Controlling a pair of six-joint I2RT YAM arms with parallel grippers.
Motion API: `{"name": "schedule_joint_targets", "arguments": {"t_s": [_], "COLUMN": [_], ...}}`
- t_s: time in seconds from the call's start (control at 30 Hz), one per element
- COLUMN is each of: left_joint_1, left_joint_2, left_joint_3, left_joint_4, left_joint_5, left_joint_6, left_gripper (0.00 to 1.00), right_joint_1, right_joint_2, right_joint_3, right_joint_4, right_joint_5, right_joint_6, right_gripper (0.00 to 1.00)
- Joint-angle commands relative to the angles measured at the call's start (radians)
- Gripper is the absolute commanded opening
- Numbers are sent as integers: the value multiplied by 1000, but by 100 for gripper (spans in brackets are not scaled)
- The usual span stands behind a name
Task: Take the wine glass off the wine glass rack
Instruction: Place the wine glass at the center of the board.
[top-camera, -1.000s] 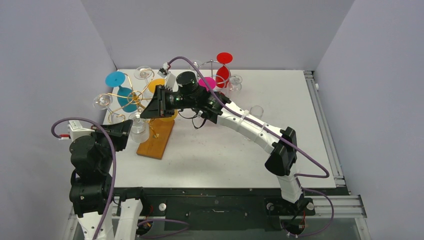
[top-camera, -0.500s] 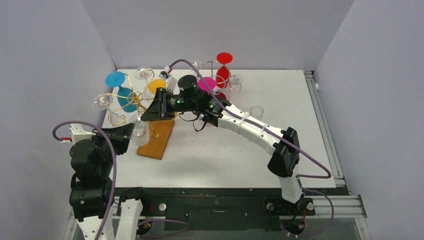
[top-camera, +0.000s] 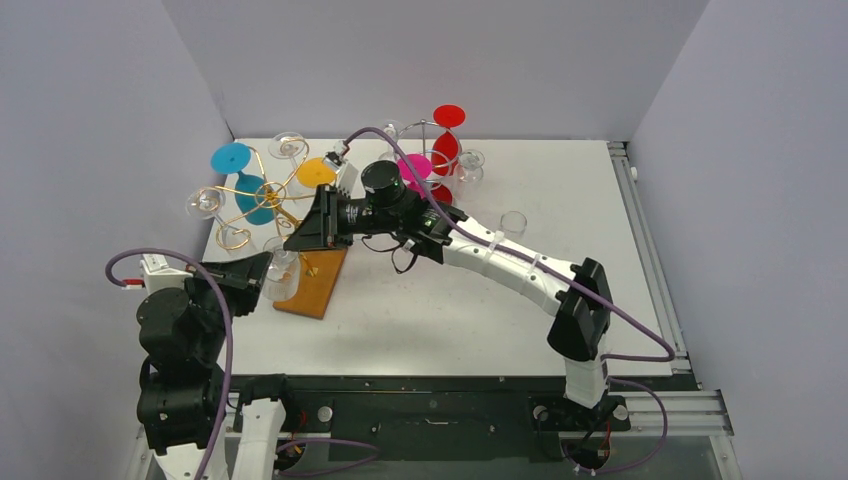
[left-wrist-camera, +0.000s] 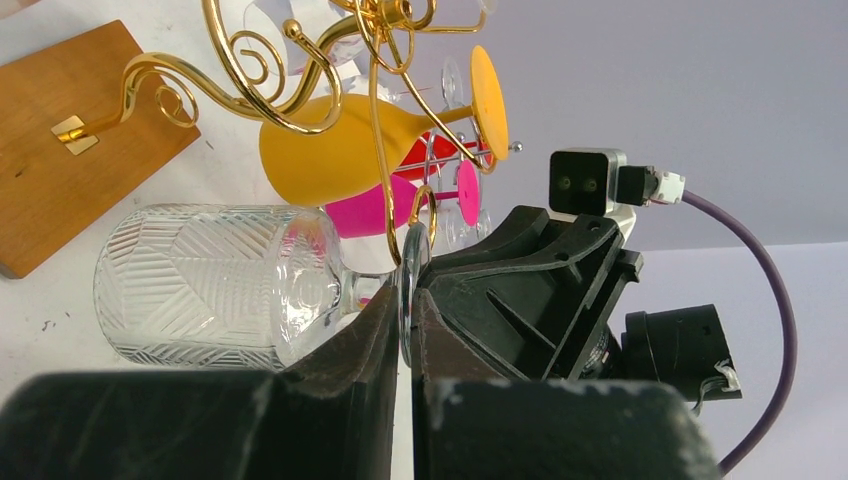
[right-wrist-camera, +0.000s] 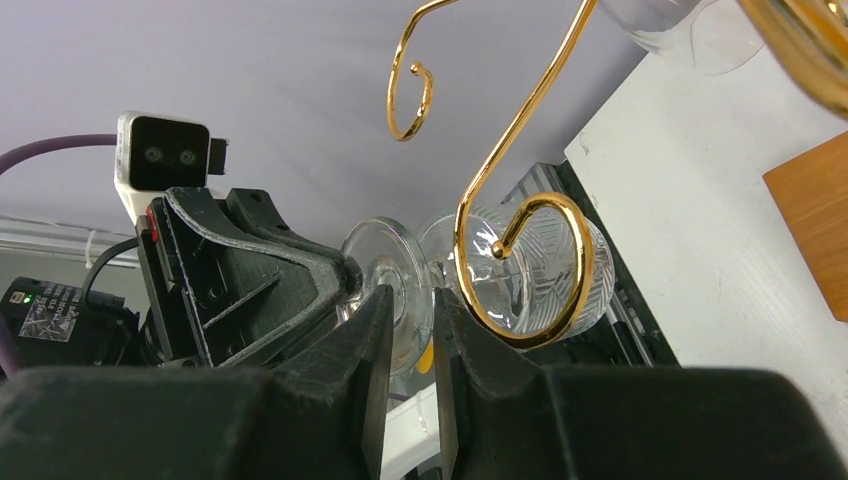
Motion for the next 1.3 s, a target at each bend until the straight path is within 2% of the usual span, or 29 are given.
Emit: {"name": "schedule_joint_targets", "arguments": {"t_s": [0.0, 0.53, 0.67, 0.8, 1.2, 1.27], "left_joint_1": [-3, -2, -2, -2, -25, -36], "left_joint_2": [-8, -47, -55, -57, 3, 21], "left_joint_3": [45, 15, 9, 4, 15, 18], "left_joint_4": [77, 32, 17, 1, 41, 61], "left_joint_5": [97, 166, 195, 240, 389, 413], "left_joint_6": [-23, -27, -22, -13, 5, 7], "left_gripper": [0, 0, 0, 0, 0, 6], "right_joint_1": [64, 76, 82, 89, 81, 68], "right_joint_2": [-84, -203, -244, -285, -478, -511], "right_joint_3": [-28, -227, -294, -361, -619, -648], "right_joint_4": [171, 319, 358, 375, 426, 421], "right_joint_5": [-78, -70, -56, -36, 63, 83], "right_joint_6": [59, 141, 154, 165, 246, 262], "right_gripper": [17, 17, 11, 0, 0, 0]}}
